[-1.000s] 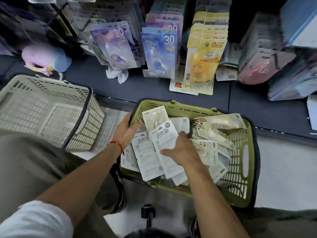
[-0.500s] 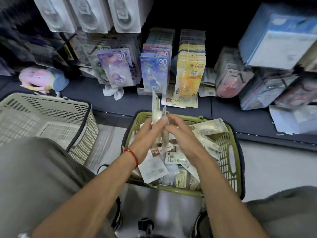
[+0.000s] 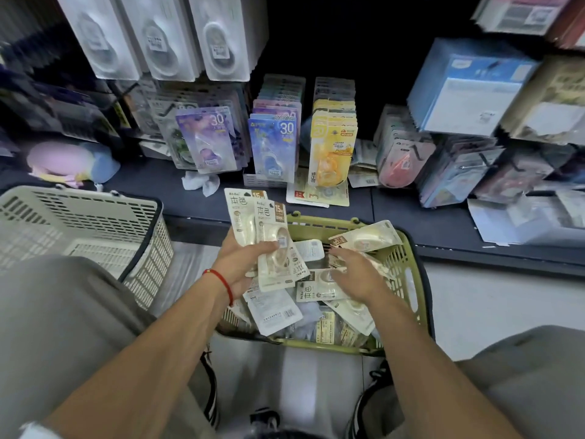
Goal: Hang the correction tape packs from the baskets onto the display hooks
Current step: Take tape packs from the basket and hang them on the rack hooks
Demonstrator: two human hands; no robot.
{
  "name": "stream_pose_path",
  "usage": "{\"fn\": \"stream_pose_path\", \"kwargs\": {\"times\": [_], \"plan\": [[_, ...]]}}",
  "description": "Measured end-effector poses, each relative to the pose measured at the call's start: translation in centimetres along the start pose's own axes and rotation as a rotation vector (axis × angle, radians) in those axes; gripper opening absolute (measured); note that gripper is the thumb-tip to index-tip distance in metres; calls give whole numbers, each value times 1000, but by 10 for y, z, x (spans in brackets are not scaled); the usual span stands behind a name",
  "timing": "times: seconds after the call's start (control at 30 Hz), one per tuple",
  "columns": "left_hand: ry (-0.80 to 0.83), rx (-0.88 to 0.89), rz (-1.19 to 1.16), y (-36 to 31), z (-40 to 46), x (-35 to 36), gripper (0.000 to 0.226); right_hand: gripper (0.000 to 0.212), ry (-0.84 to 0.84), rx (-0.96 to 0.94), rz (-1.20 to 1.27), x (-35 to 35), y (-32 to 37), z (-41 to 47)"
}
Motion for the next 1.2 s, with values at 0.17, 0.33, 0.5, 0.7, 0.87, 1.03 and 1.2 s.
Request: {"fn": "stream_pose_path", "kwargs": {"times": [0.17,0.33,0.5,0.7,0.87,1.03,1.2], "plan": [[58,-35,-27,11,-2,-21,45,81,81,228,-261,38,-46,2],[21,-39,-69,26,-3,-22,36,70,-20,397,-119,23,-64,-11],[10,1,-13,28,-5,-10,28,54,-197,332,378,7,-65,-31],[18,17,-57,38,-5,10,28,71,-121,-107,832,18,17,-30],[95,26,-166,50,-7,16,38,61,-140,-162,638,39,55,-24],[58,37,-177,43,-4,1,48,57,77,-263,541,55,70,-11],[-72,47,-212,24,-6,-34,37,33,-147,-114,560,34,39,18]]}}
Point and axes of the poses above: each hand's wrist, its own z-axis towards the middle knuckle, its own x-axis out of the palm, y = z × x, the point moved 7 cm from there along z, towards the middle knuckle, and after that the axes turned 15 degrees about y, right-handed, at the moved point
